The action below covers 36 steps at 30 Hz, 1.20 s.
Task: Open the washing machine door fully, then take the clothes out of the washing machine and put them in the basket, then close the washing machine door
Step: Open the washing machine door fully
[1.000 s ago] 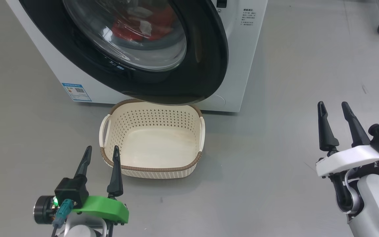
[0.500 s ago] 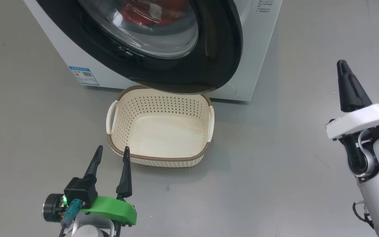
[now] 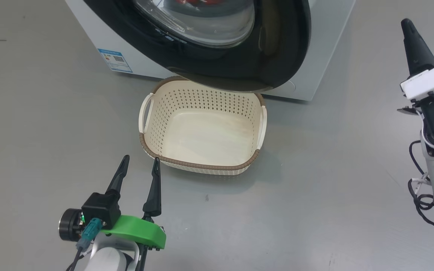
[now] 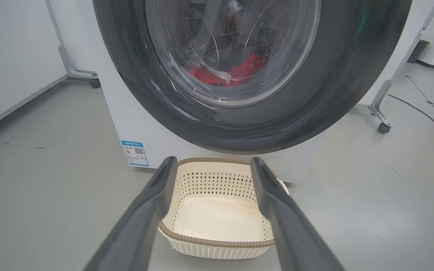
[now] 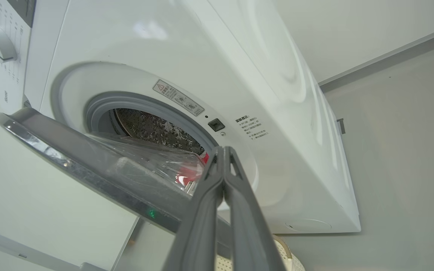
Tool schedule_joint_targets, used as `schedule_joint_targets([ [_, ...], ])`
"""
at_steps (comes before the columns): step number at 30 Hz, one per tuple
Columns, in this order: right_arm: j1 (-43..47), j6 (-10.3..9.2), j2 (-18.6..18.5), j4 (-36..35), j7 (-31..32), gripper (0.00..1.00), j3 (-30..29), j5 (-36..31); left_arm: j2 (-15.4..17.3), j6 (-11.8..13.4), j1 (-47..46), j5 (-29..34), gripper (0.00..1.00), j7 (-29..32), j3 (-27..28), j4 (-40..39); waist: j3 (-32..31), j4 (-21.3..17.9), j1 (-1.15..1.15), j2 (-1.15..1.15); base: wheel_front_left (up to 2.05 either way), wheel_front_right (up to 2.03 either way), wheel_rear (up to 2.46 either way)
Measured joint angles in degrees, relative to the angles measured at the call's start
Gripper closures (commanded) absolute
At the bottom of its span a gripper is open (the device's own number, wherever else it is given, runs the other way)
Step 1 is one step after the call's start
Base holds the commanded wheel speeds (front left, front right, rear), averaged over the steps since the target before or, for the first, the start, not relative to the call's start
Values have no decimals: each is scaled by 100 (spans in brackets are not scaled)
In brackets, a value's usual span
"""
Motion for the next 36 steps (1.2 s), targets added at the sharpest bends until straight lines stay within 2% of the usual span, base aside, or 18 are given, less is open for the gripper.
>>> schedule_joint_targets([
  [7,-592,-64,180,231,884,100,-323,1078,1,0,-54,-101,0,0,-94,-19,194,242,0,0,0,0,0],
  [8,-592,-64,180,231,884,100,-323,1078,1,0,-54,-101,0,0,-94,-19,194,242,0,0,0,0,0],
  [9,-733,-205,256,314,1158,100,-381,1372,0,0,-70,-152,0,0,-157,-21,248,309,0,0,0,0,0],
  [10,-733,-205,256,314,1158,100,-381,1372,0,0,-70,-152,0,0,-157,-21,248,309,0,0,0,0,0],
  [13,-937,-377,247,413,1510,100,-463,1624,-1,0,-127,-177,0,0,-196,-22,322,408,0,0,0,0,0],
  [19,-1391,-698,-8,591,2014,100,-541,1727,-4,0,-207,-238,0,0,-244,-20,461,631,0,0,0,0,0],
  [25,-1562,-1007,-1,810,2520,100,-553,2047,-5,1,-253,-246,0,0,-253,-19,551,785,0,0,0,0,0],
  [29,-1650,-1121,3,895,2728,100,-582,2165,-8,1,-292,-296,0,0,-278,-20,597,863,0,0,0,0,0],
  [36,-1909,-1171,-86,998,2930,100,-644,2236,-10,1,-313,-376,0,0,-359,-18,657,974,0,0,0,0,0],
])
